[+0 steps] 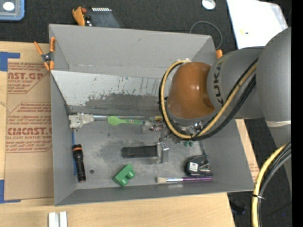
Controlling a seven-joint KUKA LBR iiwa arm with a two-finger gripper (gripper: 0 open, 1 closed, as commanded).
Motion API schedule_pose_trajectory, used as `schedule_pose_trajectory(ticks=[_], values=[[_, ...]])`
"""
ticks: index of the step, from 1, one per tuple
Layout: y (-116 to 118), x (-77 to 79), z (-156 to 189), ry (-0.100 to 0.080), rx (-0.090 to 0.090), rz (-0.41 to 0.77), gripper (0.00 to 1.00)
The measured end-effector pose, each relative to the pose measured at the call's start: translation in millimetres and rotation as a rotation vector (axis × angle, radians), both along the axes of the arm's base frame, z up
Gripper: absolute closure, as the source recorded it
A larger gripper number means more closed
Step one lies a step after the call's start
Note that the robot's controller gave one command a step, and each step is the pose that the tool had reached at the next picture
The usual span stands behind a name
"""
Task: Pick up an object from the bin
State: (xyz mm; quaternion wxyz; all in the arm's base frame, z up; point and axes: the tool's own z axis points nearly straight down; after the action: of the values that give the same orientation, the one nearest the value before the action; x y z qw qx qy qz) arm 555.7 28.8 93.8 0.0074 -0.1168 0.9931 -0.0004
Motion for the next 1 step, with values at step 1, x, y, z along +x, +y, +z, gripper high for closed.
schedule_pose_trajectory(ticks=[1], values=[[23.5, 2.0, -26.0, 0.010, 0.002, 0.012, 0.00]])
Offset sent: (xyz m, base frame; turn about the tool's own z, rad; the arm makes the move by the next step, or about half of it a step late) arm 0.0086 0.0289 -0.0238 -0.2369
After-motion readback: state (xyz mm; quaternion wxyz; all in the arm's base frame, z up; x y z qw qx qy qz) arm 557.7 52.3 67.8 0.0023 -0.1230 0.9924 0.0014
